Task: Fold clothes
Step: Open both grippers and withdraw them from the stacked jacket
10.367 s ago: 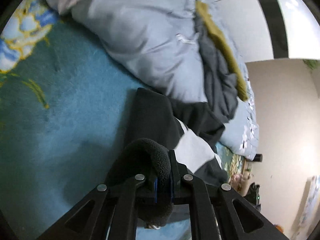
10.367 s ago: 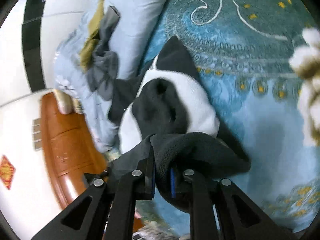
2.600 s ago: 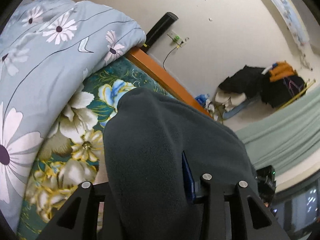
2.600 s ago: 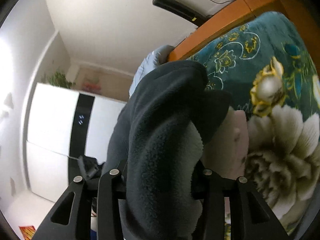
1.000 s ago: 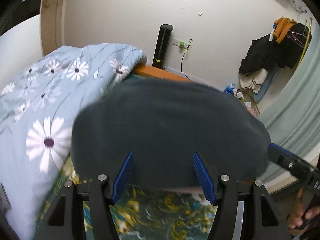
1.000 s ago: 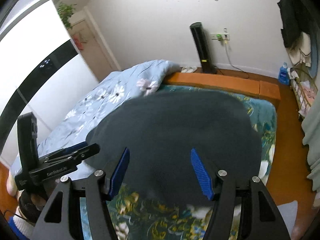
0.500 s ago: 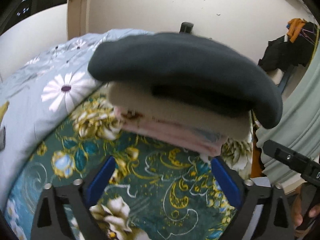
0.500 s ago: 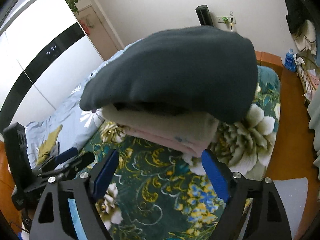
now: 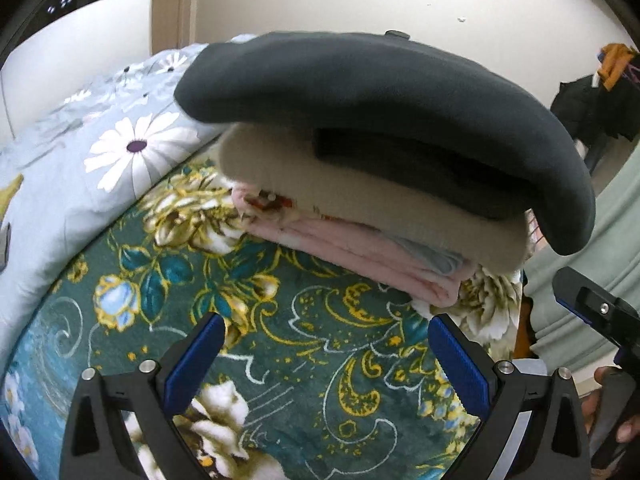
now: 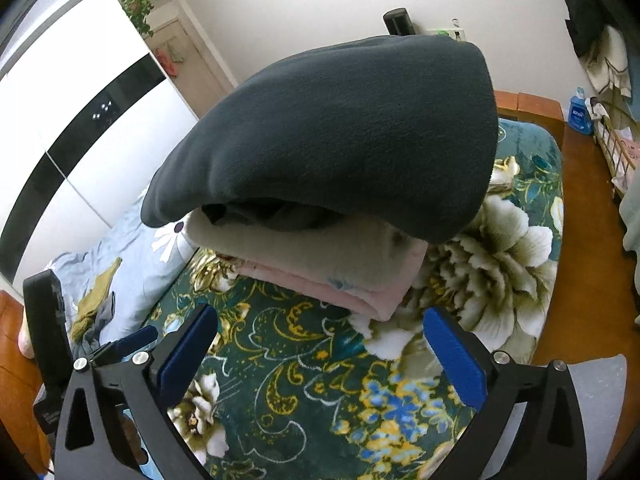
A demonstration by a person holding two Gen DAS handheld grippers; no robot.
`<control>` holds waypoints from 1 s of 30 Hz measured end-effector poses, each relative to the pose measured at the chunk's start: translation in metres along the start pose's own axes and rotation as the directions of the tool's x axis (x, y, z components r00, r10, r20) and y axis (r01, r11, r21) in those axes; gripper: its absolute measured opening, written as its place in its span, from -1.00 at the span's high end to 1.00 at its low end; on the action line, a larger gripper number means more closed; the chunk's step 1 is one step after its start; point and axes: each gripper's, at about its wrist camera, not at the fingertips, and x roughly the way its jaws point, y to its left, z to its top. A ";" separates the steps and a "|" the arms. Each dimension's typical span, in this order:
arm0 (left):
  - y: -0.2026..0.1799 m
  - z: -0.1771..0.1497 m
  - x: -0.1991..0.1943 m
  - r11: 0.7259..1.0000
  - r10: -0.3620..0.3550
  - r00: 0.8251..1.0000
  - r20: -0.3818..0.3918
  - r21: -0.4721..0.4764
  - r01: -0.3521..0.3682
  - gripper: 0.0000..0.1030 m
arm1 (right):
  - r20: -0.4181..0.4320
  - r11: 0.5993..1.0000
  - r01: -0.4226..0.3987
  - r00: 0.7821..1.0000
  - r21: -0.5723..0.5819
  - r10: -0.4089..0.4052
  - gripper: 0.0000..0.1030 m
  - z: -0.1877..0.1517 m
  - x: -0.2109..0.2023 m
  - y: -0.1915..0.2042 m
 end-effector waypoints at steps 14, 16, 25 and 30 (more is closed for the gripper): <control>-0.013 0.017 -0.005 0.999 0.024 0.999 0.038 0.046 -0.026 -1.00 | 0.018 1.000 -0.002 1.000 -0.014 0.002 -1.00 0.005 0.004 0.005; -0.016 0.019 -0.004 0.998 0.028 0.999 0.039 0.057 -0.031 -1.00 | 0.019 1.000 -0.001 1.000 -0.019 0.001 -1.00 0.006 0.004 0.005; -0.023 0.031 -0.004 0.996 0.034 0.998 0.057 0.081 -0.039 -1.00 | 0.021 1.000 0.015 1.000 -0.013 -0.014 -1.00 0.016 0.005 0.003; -0.025 0.034 -0.005 0.996 0.026 0.998 0.051 0.087 -0.031 -1.00 | 0.020 1.000 0.015 1.000 -0.004 -0.015 -1.00 0.019 0.006 0.003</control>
